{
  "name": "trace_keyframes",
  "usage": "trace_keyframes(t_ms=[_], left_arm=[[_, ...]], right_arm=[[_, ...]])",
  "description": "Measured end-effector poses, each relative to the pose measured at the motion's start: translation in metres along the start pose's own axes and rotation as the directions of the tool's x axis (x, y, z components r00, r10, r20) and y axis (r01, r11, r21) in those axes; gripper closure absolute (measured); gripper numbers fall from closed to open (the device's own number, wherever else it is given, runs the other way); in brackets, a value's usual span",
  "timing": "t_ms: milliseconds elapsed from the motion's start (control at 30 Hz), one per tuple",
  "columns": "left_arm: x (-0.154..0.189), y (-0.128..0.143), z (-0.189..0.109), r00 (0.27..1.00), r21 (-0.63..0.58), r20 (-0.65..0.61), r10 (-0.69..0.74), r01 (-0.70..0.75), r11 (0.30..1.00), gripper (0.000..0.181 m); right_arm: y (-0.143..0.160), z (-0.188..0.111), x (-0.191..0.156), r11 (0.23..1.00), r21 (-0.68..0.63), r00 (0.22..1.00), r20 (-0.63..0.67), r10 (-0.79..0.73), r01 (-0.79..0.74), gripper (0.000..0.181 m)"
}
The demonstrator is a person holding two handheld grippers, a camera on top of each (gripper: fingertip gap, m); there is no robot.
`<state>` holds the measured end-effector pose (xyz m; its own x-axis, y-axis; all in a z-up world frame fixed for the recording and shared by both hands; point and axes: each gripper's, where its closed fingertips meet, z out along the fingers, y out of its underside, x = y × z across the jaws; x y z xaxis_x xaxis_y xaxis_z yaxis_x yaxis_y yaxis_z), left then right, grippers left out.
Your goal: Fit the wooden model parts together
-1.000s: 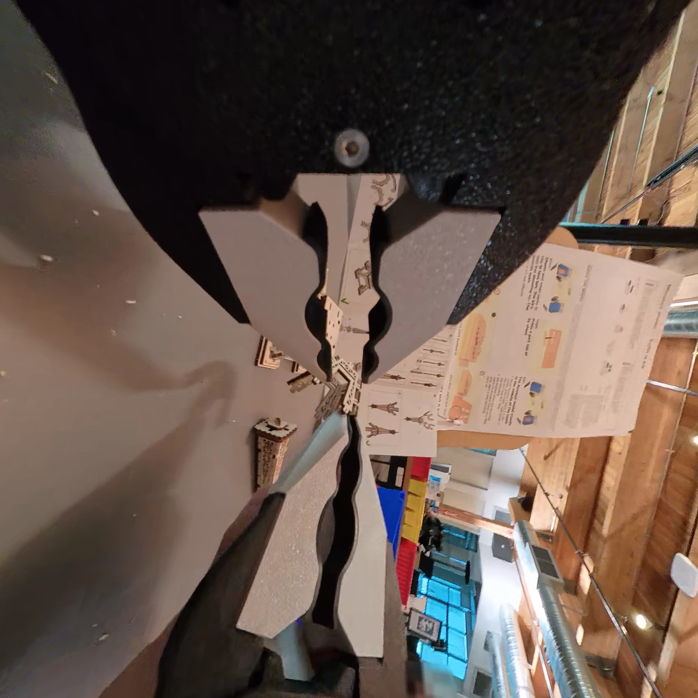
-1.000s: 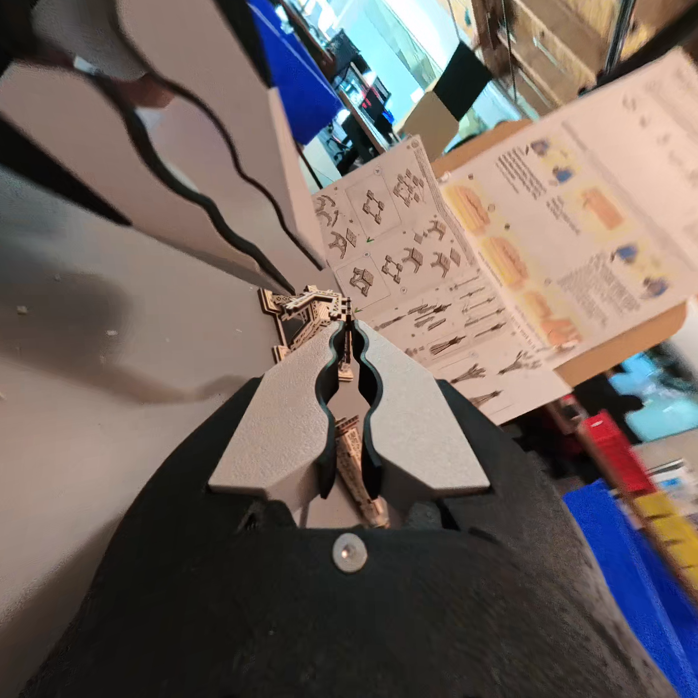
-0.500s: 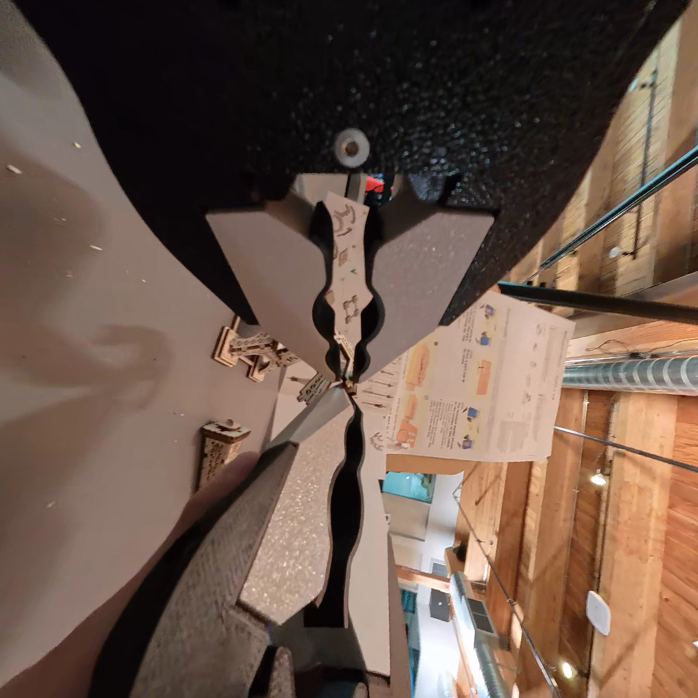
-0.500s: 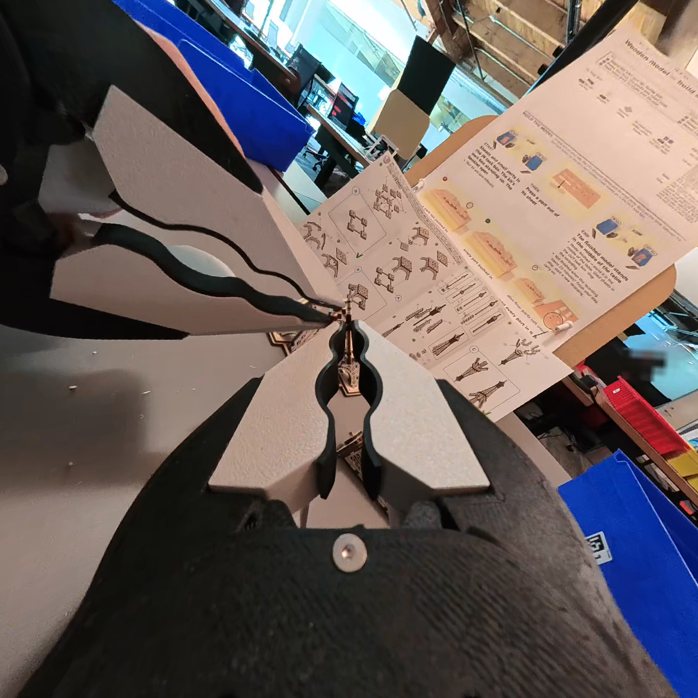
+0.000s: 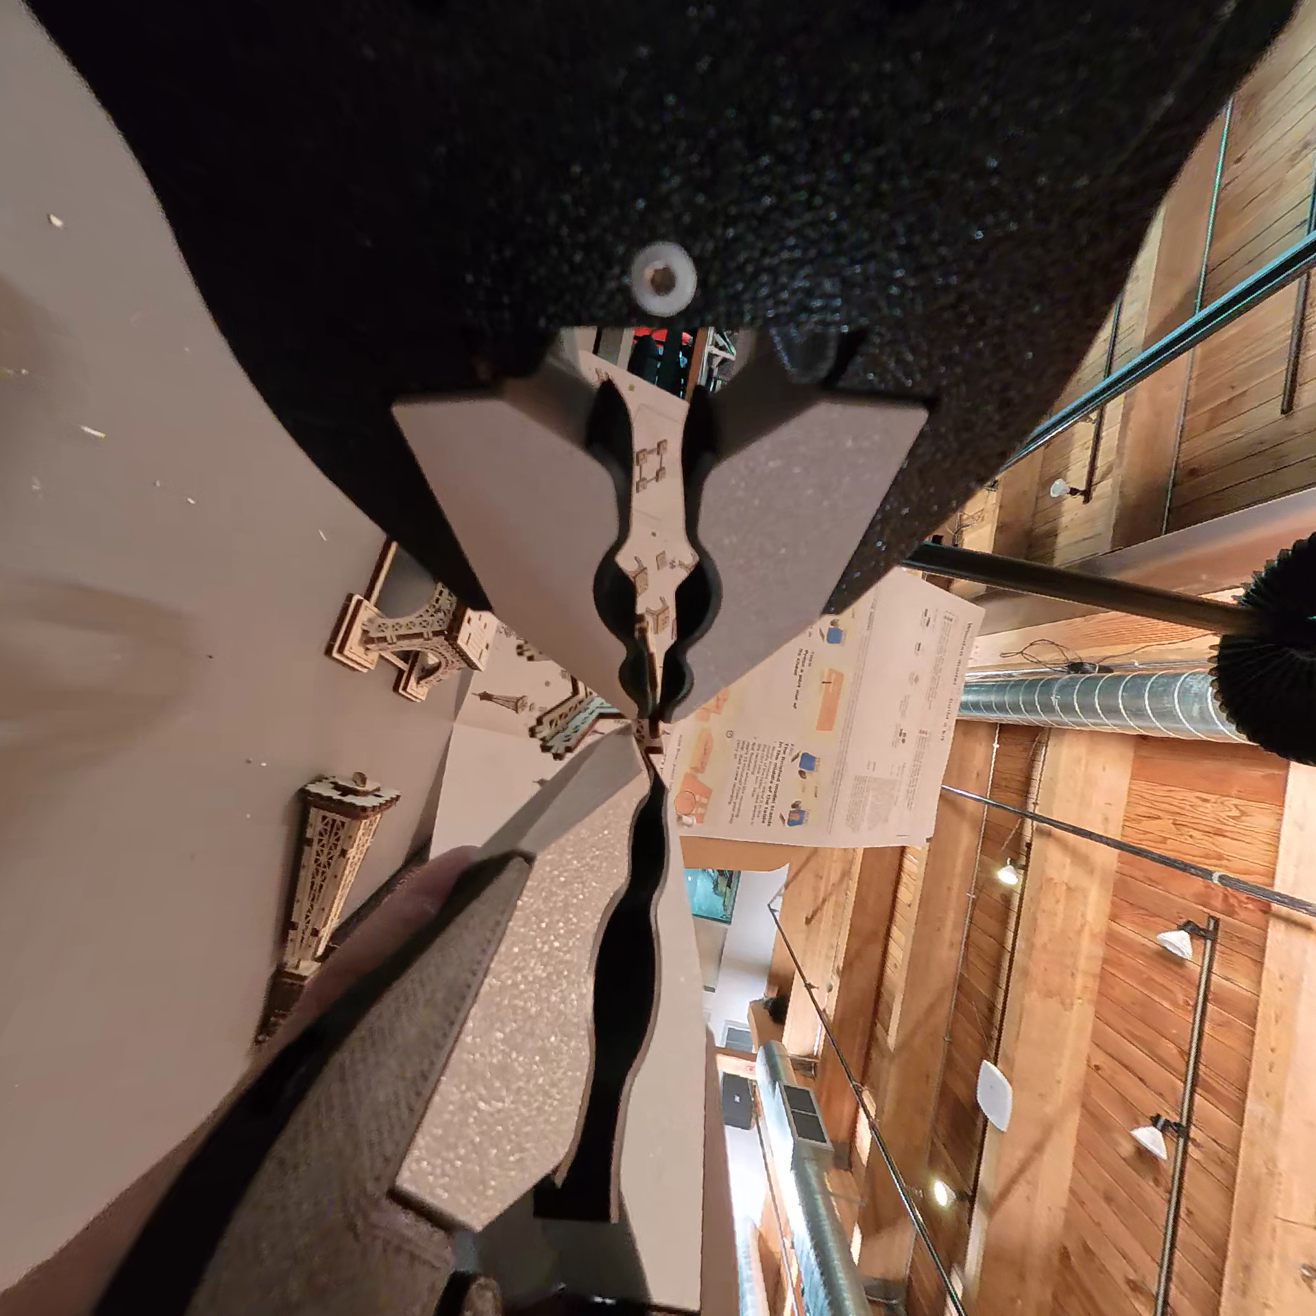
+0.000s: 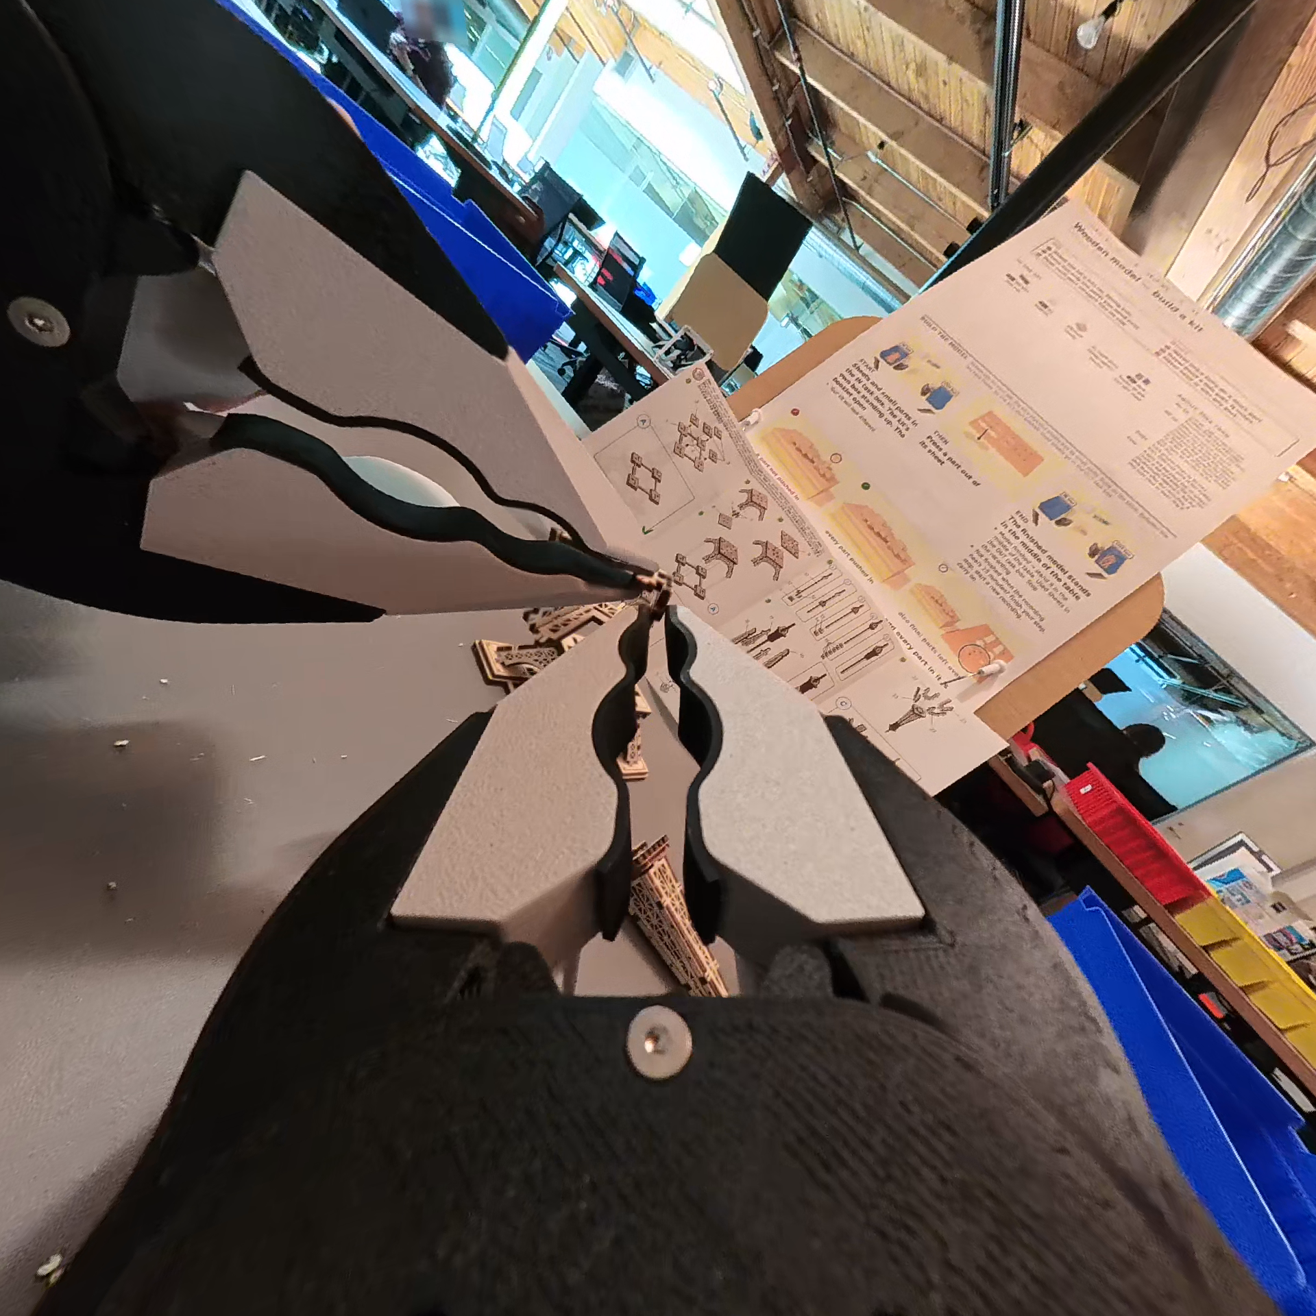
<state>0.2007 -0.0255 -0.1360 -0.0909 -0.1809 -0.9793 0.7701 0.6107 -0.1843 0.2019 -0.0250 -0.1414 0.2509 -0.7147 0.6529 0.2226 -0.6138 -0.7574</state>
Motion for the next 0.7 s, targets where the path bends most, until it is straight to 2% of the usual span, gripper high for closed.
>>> trace_keyframes(t_ms=[600, 700], left_arm=[[-0.0047, 0.0037, 0.0012, 0.993, -0.004, 0.01, -0.12, 0.12, 0.993, 0.181], [-0.0035, 0.0027, 0.0014, 0.998, 0.0, 0.027, -0.062, 0.062, 0.998, 0.181]], right_arm=[[-0.0025, 0.0018, 0.0046, 1.0, 0.006, 1.0, -0.02, -0.007, 0.007, 0.181], [-0.0027, 0.002, 0.0042, 1.0, 0.009, 1.0, -0.022, -0.017, 0.017, 0.181]])
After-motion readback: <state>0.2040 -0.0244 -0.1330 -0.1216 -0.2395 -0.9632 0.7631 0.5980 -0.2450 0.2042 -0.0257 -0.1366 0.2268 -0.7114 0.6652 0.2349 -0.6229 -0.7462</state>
